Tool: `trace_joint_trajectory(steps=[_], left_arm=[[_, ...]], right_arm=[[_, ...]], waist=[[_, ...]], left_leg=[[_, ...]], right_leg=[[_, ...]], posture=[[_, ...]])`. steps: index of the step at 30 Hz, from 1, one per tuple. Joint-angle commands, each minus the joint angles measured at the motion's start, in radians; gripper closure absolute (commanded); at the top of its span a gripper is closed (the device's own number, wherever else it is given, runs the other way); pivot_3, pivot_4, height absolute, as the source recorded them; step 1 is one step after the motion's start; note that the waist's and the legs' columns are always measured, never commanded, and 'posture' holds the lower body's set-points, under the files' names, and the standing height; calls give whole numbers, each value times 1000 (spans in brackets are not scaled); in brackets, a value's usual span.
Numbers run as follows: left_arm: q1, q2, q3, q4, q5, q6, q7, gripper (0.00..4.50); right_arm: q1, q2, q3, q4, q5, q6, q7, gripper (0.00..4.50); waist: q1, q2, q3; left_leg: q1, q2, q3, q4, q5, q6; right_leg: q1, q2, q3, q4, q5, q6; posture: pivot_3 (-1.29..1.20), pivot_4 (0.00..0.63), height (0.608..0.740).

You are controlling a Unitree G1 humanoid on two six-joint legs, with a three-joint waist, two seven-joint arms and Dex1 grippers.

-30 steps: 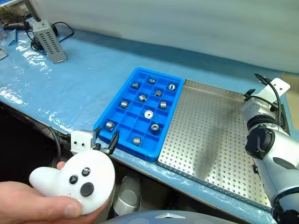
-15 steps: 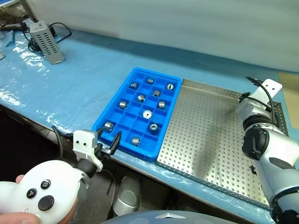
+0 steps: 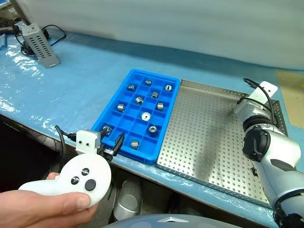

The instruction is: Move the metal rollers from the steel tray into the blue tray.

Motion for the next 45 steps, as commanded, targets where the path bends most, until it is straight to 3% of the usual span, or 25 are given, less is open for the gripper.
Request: trace_joint_trajectory(steps=[1, 4, 5, 19, 22, 29, 37, 41, 45], left_arm=[[21, 5, 22, -31, -7, -13, 3, 906], [35, 1, 16, -36, -3, -18, 6, 906], [36, -1, 11, -37, -1, -19, 9, 906], [-18, 23, 26, 4, -23, -9, -25, 906], [-54, 58, 86, 32, -92, 10, -73, 906], [-195, 201, 208, 184, -165, 26, -183, 906], [-185, 273, 335, 186, -262, 57, -241, 906], [-135, 294, 423, 181, -297, 55, -251, 906], [-64, 289, 516, 154, -286, 27, -231, 906]], right_arm=[[-26, -9, 1, -21, 0, -3, 40, 2732], [-22, -8, 4, -20, -6, -3, 40, 3776], [-19, -8, 9, -19, -11, -4, 40, 3895], [-47, 4, 85, -32, -64, -58, 130, 3894], [-82, 34, 84, -44, -44, -92, 190, 3894], [-155, 175, 131, -84, -35, -82, 381, 3894], [-138, 295, 257, -286, 19, -84, 1006, 3894], [-83, 357, 374, -411, 22, -36, 1276, 3894], [28, 411, 577, -529, -43, -32, 1527, 3894]], waist=[[-1, 0, 0], [1, 0, 0], [1, 0, 0], [-16, 0, 0], [-40, 1, 0], [-168, 0, 0], [-249, -3, -1], [-254, -6, -3], [-245, -10, -4]], left_leg=[[0, 0, 0, 0, 0, 0], [0, 0, 0, 0, 0, 0], [0, 0, 0, 0, 0, 0], [1, 0, 0, 1, 0, -1], [1, 1, 1, 1, 1, -2], [-1, 4, 1, 1, 2, -3], [-10, 5, 1, 4, 1, 6], [-13, 7, 1, 6, 0, 9], [-11, 8, 0, 6, 0, 9]], right_leg=[[0, 0, 0, 0, 1, -1], [0, 0, 0, 0, 1, -1], [0, 0, 0, 0, 1, -1], [0, 0, 0, 1, 1, -1], [0, 0, 0, 2, 0, 0], [0, 3, 0, 2, 2, -3], [-1, 2, -3, -2, 5, -13], [-2, 2, -6, -4, 4, -15], [0, 2, -8, -4, 3, -15]], posture=[[627, 150, 740], [627, 150, 740], [627, 150, 740], [542, 150, 740], [436, 150, 740], [326, 150, 740], [321, 150, 740], [345, 150, 740], [418, 150, 740]])
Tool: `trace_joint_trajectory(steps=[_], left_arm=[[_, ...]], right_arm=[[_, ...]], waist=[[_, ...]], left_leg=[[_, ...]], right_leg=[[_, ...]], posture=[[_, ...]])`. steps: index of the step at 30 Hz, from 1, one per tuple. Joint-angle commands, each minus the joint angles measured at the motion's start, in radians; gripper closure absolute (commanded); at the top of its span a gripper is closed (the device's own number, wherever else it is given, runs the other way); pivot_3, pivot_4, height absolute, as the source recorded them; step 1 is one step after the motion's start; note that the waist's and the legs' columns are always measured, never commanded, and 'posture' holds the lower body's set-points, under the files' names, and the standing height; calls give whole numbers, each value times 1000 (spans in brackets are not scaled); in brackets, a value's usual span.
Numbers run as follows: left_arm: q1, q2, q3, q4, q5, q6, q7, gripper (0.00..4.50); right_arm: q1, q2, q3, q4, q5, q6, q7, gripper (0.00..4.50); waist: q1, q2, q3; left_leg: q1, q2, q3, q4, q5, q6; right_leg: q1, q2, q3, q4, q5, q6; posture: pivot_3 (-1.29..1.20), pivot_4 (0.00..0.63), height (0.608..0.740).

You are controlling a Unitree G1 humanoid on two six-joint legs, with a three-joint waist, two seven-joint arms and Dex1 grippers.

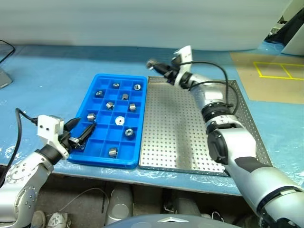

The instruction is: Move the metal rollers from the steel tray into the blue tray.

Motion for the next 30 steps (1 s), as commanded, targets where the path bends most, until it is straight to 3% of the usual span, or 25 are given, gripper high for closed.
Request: trace_joint_trajectory(steps=[1, 6, 12, 15, 19, 24, 30], left_arm=[[60, -1, 97, -64, 2, -37, 17, 906], [149, -41, 145, -112, 22, -73, 53, 906], [212, -72, 175, -136, 24, -98, 65, 906], [225, -79, 173, -146, 23, -104, 72, 906], [233, -88, 163, -164, 25, -103, 88, 906], [221, -87, 146, -181, 21, -91, 108, 906], [195, -80, 111, -175, 26, -83, 116, 906]], right_arm=[[70, 33, 150, -107, -40, -3, 195, 3894], [104, 87, 242, -143, -33, 27, 317, 3894], [118, 168, 292, -174, -35, 32, 338, 3894], [132, 212, 314, -189, -44, 34, 311, 3894], [121, 284, 303, -89, -79, -33, 161, 3894], [74, 288, 279, 15, -84, -89, 99, 3894], [43, 208, 251, 49, -82, -92, 169, 3894]], waist=[[6, -1, 0], [33, -2, 2], [73, -1, 3], [89, 2, 5], [102, 3, 6], [127, 3, 7], [140, 3, 8]], left_leg=[[2, 0, 0, 0, -1, -1], [6, 0, 0, 0, -1, -4], [11, 1, -1, -4, -1, -5], [12, 1, -1, -6, 0, -6], [13, 0, -1, -8, 0, -7], [15, 0, -1, -8, 0, -7], [19, 0, 0, -13, 2, -10]], right_leg=[[1, 0, 0, 0, 0, 0], [3, -2, -1, 0, 0, 0], [6, -2, -1, -1, -3, 5], [5, -2, -1, -1, -3, 4], [5, -2, -1, -1, -4, 4], [8, -2, 0, -2, -5, 7], [8, 0, 2, -1, -5, 7]], posture=[[429, 150, 740], [499, 150, 740], [552, 150, 740], [562, 150, 740], [569, 150, 740], [564, 150, 740], [532, 150, 740]])
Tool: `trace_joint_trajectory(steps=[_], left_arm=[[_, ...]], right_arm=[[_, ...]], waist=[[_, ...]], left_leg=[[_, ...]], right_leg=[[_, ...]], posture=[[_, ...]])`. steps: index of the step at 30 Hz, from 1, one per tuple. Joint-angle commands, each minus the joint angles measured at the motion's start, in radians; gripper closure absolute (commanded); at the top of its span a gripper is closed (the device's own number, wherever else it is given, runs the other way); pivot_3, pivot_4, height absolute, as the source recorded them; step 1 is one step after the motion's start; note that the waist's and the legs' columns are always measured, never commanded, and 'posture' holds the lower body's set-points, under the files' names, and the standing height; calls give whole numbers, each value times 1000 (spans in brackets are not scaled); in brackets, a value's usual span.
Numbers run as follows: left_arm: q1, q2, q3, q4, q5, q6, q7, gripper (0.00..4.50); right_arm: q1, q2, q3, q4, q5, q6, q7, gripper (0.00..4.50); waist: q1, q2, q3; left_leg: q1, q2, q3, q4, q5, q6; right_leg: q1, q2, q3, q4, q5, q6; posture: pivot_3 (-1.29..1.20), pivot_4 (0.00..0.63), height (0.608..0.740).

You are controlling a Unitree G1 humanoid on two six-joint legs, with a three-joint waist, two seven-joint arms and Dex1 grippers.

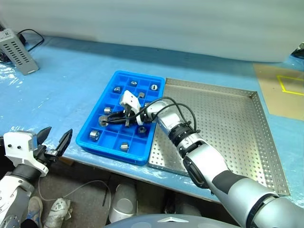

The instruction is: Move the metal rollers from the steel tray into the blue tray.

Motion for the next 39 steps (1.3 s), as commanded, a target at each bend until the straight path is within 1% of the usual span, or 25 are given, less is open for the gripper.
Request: trace_joint_trajectory(steps=[1, 4, 6, 7, 10, 11, 13, 15, 18, 21, 23, 24, 27, 28, 30, 31, 33, 34, 35, 37, 39], left_arm=[[-13, 9, -13, -31, -3, -2, 4, 906], [-47, 21, -45, -7, 5, 2, -3, 906], [-75, 32, -70, 13, 11, 7, -13, 906], [-86, 37, -87, 20, 15, 9, -20, 906], [-118, 52, -174, 43, 43, 13, -47, 906], [-126, 55, -197, 50, 53, 10, -53, 906], [-212, 45, -297, 94, 74, 10, -68, 906], [-335, 23, -391, 162, 88, 10, -83, 906], [-503, -15, -498, 292, 129, -23, -122, 906], [-631, -60, -560, 431, 162, -85, -171, 906], [-706, -86, -561, 527, 158, -118, -207, 906], [-738, -103, -569, 570, 162, -137, -221, 906], [-836, -137, -590, 702, 196, -206, -265, 906], [-867, -151, -590, 742, 201, -226, -273, 906], [-916, -189, -607, 818, 229, -270, -272, 906], [-935, -213, -611, 855, 241, -298, -268, 743], [-950, -275, -624, 875, 236, -325, -271, 336], [-955, -298, -629, 896, 239, -347, -281, 13], [-961, -314, -634, 923, 250, -371, -286, 0], [-980, -338, -639, 990, 281, -423, -280, 0], [-1002, -353, -628, 1013, 284, -411, -256, 0]], right_arm=[[-21, -40, -30, -13, 19, -9, 57, 3894], [19, -74, -11, -42, 4, -1, 94, 3894], [48, -75, 8, -63, -13, -9, 100, 3160], [61, -71, 10, -78, -12, 3, 100, 2898], [96, -49, -19, -157, 37, 83, 84, 1863], [108, -45, -27, -185, 51, 108, 81, 1863], [149, -58, -57, -273, 66, 141, 24, 1863], [173, -76, -122, -344, 97, 168, -67, 1863], [221, -127, -216, -473, 145, 211, -174, 1863], [301, -177, -288, -643, 217, 297, -233, 1863], [363, -219, -306, -752, 224, 341, -277, 1863], [396, -246, -318, -797, 224, 354, -299, 1863], [476, -294, -388, -908, 243, 400, -401, 1863], [495, -301, -409, -937, 254, 416, -432, 1863], [543, -336, -432, -981, 247, 422, -466, 1494], [560, -347, -450, -992, 240, 421, -499, 1287], [590, -380, -499, -1015, 246, 426, -544, 658], [601, -388, -513, -1028, 244, 429, -571, 268], [610, -393, -520, -1039, 242, 429, -592, 14], [628, -396, -518, -1058, 236, 426, -625, 14], [629, -387, -528, -1075, 261, 459, -656, 14]], waist=[[1, 0, 0], [3, 0, 0], [1, 0, 0], [-1, -1, 0], [-7, -1, 0], [-14, -1, 0], [-19, 0, 0], [-20, 3, 2], [-51, 2, 2], [-105, -2, -1], [-153, -7, -4], [-175, -8, -4], [-243, -9, -5], [-257, -9, -5], [-288, -8, -5], [-299, -8, -5], [-317, -6, -6], [-323, -6, -6], [-329, -6, -7], [-341, -6, -7], [-352, -6, -7]], left_leg=[[1, 0, 0, -1, 0, 0], [2, 0, 1, -2, 0, 0], [3, 0, 1, -2, 0, 0], [3, 0, 1, -2, 0, 0], [4, 0, 1, -2, 0, -1], [5, 0, 1, -3, 0, -1], [5, 0, 1, -3, 1, -1], [5, 0, 1, -3, 1, -1], [5, 0, 4, -1, 4, -3], [4, -1, 4, 2, 7, -2], [4, -2, 4, 2, 9, -4], [3, -2, 4, 2, 9, -4], [-3, -2, 3, 0, 9, -3], [-5, -2, 3, 0, 9, -2], [-6, -2, 2, 0, 10, -1], [-6, -2, 2, 0, 10, -1], [-7, -1, 2, -1, 10, 0], [-8, -2, 3, 0, 9, 3], [-9, -2, 3, 2, 8, 5], [-10, -3, 3, 4, 5, 9], [-11, -3, 4, 5, 4, 11]], right_leg=[[1, 0, 1, 0, 0, 0], [2, 0, 1, -1, -1, -1], [3, 0, 1, -1, 0, -1], [3, 0, 1, -1, 0, -1], [3, 1, 2, -1, 0, -1], [3, 1, 2, -1, -1, -1], [3, 1, 2, -1, -1, 0], [4, 1, 2, -1, -1, 0], [7, 1, 4, 1, -1, 1], [10, 1, 6, 2, -1, 2], [10, 1, 6, 1, 1, 2], [10, 1, 6, 1, 2, 0], [9, 2, 6, -1, 3, 2], [9, 2, 6, -2, 4, 3], [8, 3, 6, -4, 4, 3], [9, 3, 6, -6, 4, 3], [10, 4, 6, -12, 6, 5], [10, 4, 6, -15, 7, 5], [11, 3, 6, -16, 7, 6], [12, 2, 6, -18, 8, 6], [12, 2, 6, -18, 9, 7]], posture=[[518, 150, 740], [488, 150, 740], [472, 150, 740], [465, 150, 740], [405, 150, 740], [405, 150, 740], [308, 150, 740], [254, 150, 740], [90, 150, 740], [-35, 150, 740], [-103, 150, 740], [-135, 150, 740], [-177, 150, 740], [-187, 150, 740], [-242, 150, 740], [-259, 150, 740], [-329, 150, 740], [-341, 150, 740], [-349, 150, 740], [-356, 150, 740], [-351, 150, 740]])
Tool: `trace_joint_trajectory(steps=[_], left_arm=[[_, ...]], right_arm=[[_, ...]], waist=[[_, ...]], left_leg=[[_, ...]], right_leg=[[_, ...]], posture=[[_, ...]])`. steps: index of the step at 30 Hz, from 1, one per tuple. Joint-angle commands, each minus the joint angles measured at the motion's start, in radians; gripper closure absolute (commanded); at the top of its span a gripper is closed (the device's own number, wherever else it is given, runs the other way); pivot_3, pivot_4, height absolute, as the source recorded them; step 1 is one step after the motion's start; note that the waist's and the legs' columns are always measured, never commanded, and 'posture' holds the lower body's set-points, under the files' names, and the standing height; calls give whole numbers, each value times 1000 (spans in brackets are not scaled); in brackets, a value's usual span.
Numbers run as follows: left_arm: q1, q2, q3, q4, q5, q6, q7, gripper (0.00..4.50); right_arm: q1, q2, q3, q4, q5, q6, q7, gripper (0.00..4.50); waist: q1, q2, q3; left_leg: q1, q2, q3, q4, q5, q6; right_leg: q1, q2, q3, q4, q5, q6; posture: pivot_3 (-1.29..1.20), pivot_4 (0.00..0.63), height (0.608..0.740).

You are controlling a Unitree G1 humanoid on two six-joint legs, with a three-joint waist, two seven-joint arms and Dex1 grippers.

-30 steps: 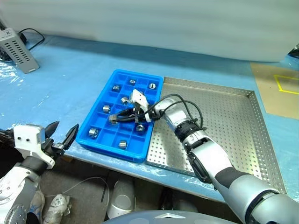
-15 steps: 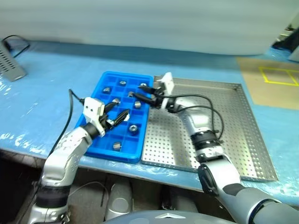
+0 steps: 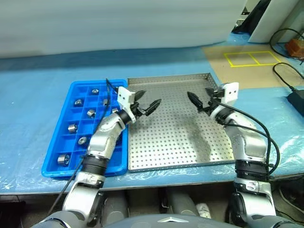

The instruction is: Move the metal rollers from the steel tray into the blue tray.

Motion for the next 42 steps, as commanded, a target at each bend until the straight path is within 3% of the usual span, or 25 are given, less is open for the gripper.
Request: trace_joint_trajectory(steps=[1, 3, 4, 7, 11, 17, 18, 20, 21, 23, 32, 33, 34, 42], left_arm=[[-47, -13, 22, 11, 4, -9, 25, 0], [-58, -6, 44, 5, -12, 4, 27, 0], [-63, -7, 58, 11, -10, -10, 41, 0], [-83, 9, 132, 60, -45, -37, 48, 620], [-84, -6, 204, 17, -88, -11, 121, 1983], [-49, 16, 202, -31, -42, -34, 154, 4192], [-47, 21, 206, -36, -32, -38, 170, 4455], [-45, 25, 212, -45, -30, -44, 182, 4455], [-42, 25, 207, -62, -32, -40, 182, 3974], [-32, 32, 191, -93, -33, -27, 167, 3427], [-54, 62, 181, -68, -24, -35, 150, 195], [-56, 62, 182, -67, -25, -38, 149, 0], [-54, 60, 180, -68, -25, -40, 148, 0], [-170, 9, 207, 52, 2, -88, 260, 0]], right_arm=[[-8, 10, -25, -67, 64, 47, -45, 14], [-35, 31, -32, -64, 113, 57, -49, 14], [-51, 38, -38, -55, 139, 56, -43, 184], [-115, 91, -33, 20, 188, 27, -38, 966], [-174, 128, -15, 74, 221, 10, -26, 2431], [-239, 139, 22, 207, 200, -60, 3, 4500], [-253, 135, 30, 236, 190, -70, 7, 4500], [-272, 131, 44, 269, 182, -86, 24, 4500], [-279, 123, 57, 277, 174, -101, 42, 4310], [-297, 112, 65, 302, 161, -124, 49, 3885], [-344, 106, 48, 423, 138, -214, 35, 664], [-352, 109, 46, 433, 142, -213, 32, 311], [-357, 113, 40, 441, 149, -211, 27, 27], [-386, 153, 15, 486, 177, -208, 3, 27]], waist=[[-10, 0, 0], [-11, 0, 0], [-11, 0, 0], [-12, 1, 0], [2, 1, 0], [26, 1, 0], [28, 1, 0], [30, 1, 0], [32, 1, 0], [40, 1, 0], [50, 1, 0], [50, 1, 0], [50, 1, 0], [57, 1, 0]], left_leg=[[0, 0, 0, 0, -1, 2], [0, 0, 0, 0, -1, 2], [0, 0, 0, 0, -1, 2], [1, 0, 0, 0, -1, 2], [-1, 1, 0, 1, 0, 3], [-2, 0, 0, 1, -2, 8], [-2, -1, 1, 1, -3, 9], [-2, -1, 1, 1, -3, 9], [-2, -1, 1, 1, -2, 9], [-2, 0, 1, 1, -2, 8], [-1, 0, 1, 1, -1, 6], [-1, 0, 1, 1, -1, 6], [-1, 0, 1, 1, -1, 6], [-2, -1, 1, 1, 0, 7]], right_leg=[[0, 0, 0, 0, 0, 0], [0, 0, 0, 0, 0, 0], [0, 0, 0, 0, 0, 0], [0, 0, 0, 0, 1, -1], [0, -1, -2, 0, 1, -2], [-2, -4, -3, -2, 1, -2], [-2, -5, -3, -3, 1, -2], [-2, -5, -3, -2, 1, -2], [-2, -5, -3, -2, 1, -2], [-2, -5, -4, -2, 1, -2], [-3, -5, -4, 1, 1, -2], [-3, -5, -4, 1, 1, -2], [-3, -5, -4, 1, 1, -2], [-4, -5, -4, 1, 1, -3]], posture=[[-327, 150, 740], [-295, 150, 740], [-295, 150, 740], [-235, 150, 740], [-200, 150, 740], [-103, 150, 740], [-96, 150, 740], [-86, 150, 740], [-85, 150, 740], [-80, 150, 740], [-58, 150, 740], [-58, 150, 740], [-57, 150, 740], [-24, 150, 740]])
